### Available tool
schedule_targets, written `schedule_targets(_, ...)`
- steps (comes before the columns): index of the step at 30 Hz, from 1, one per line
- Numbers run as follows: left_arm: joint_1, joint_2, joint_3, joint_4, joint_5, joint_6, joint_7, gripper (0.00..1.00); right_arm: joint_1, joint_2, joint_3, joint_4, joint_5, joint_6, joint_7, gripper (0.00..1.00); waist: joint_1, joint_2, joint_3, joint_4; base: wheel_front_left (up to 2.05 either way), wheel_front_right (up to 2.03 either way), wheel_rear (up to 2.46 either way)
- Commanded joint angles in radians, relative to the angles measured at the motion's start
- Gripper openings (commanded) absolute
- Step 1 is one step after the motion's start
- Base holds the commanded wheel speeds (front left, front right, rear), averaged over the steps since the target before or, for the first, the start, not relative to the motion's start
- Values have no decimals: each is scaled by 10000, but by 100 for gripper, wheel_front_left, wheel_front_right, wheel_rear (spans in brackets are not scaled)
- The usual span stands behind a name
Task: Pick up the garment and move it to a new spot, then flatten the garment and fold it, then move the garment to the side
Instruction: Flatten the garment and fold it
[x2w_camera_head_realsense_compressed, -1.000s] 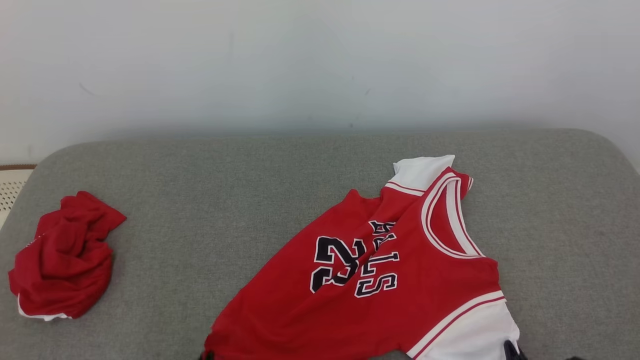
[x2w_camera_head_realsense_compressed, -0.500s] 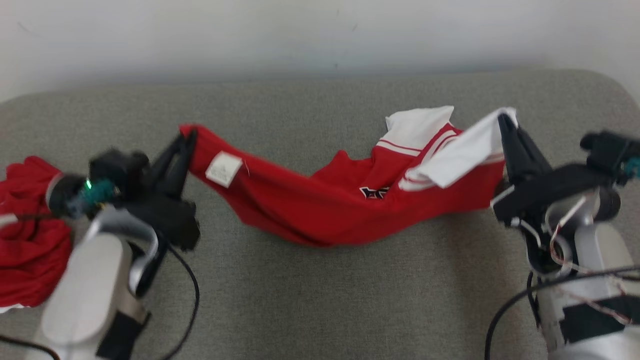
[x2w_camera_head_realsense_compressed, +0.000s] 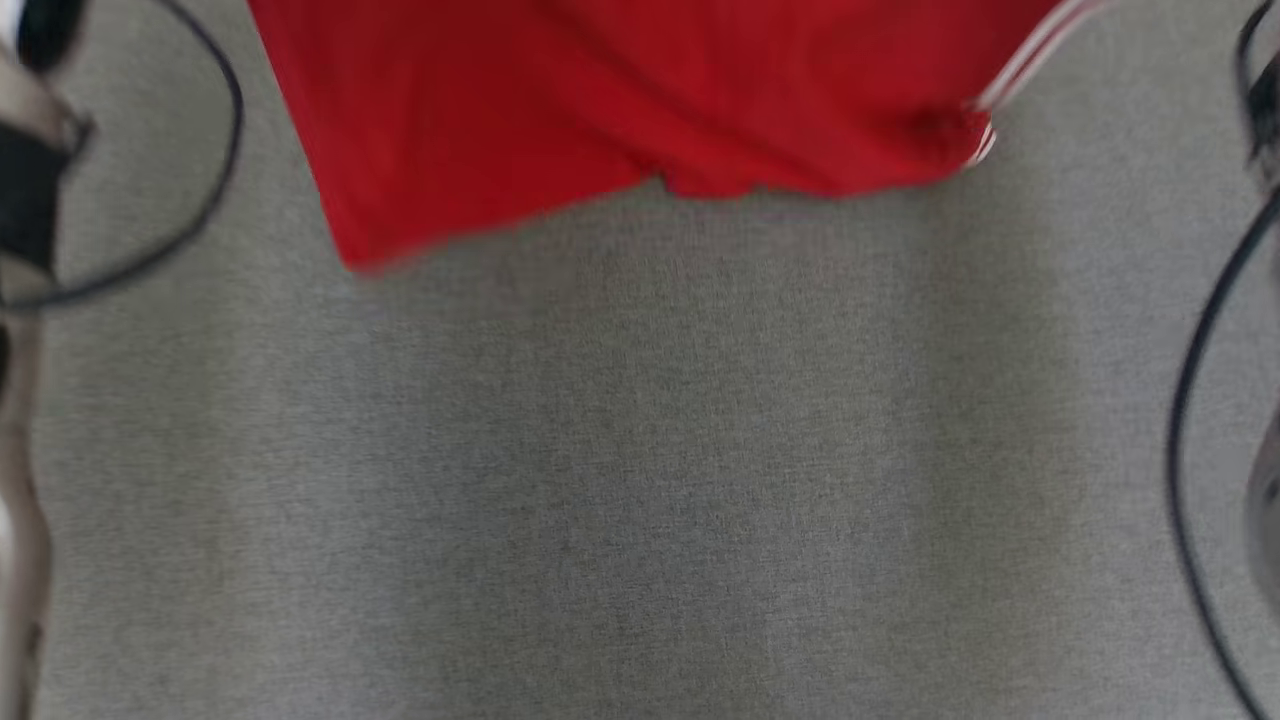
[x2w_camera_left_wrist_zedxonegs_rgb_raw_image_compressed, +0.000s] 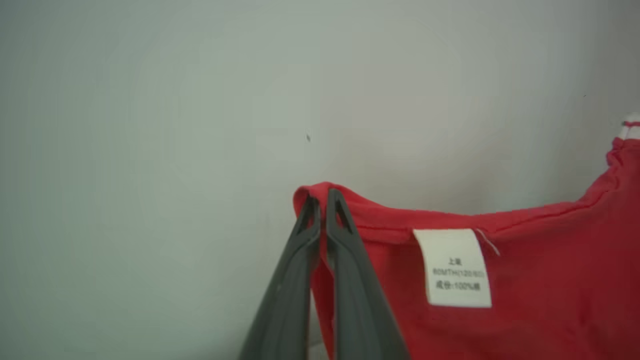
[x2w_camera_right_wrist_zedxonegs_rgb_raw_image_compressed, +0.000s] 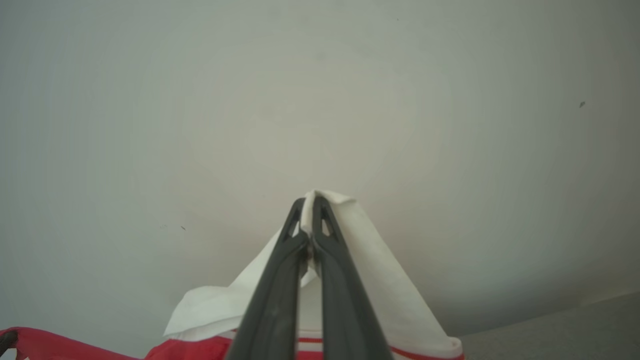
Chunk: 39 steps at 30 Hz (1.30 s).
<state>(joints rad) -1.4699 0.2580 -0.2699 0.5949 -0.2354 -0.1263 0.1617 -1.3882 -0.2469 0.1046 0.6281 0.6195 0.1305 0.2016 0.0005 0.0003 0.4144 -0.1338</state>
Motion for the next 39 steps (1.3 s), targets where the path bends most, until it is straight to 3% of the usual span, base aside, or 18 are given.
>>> schedule_targets(1,-765,-39,-177,310,146,-6,-15,0,-625,1,-78,392,31,5,-131,0,-5,-3,1135,-306,0,0,0)
schedule_targets(10,-4705,-435,-837,2793,262,-15,-577,0,-4353,-259,153,2689,-556,5,-1089,0,-5,-3,1795,-389,0,0,0)
schedule_targets(21,-7202,-1040,-744,4846,-17,42,-2190,0,-7243,-604,1229,4189,-1652,5,-2074,0,-5,-3,2126,40,0,0,0)
schedule_targets(29,-7348,-1264,-858,5826,-137,-2,-2854,0,-7612,-424,1893,4685,-1501,5,-2576,0,-5,-3,2151,222,0,0,0)
schedule_targets(39,-5073,-1392,-1080,5999,-1021,-18,-4007,0,-5120,-507,3900,3362,336,5,-2855,0,-5,-3,1151,102,0,0,0)
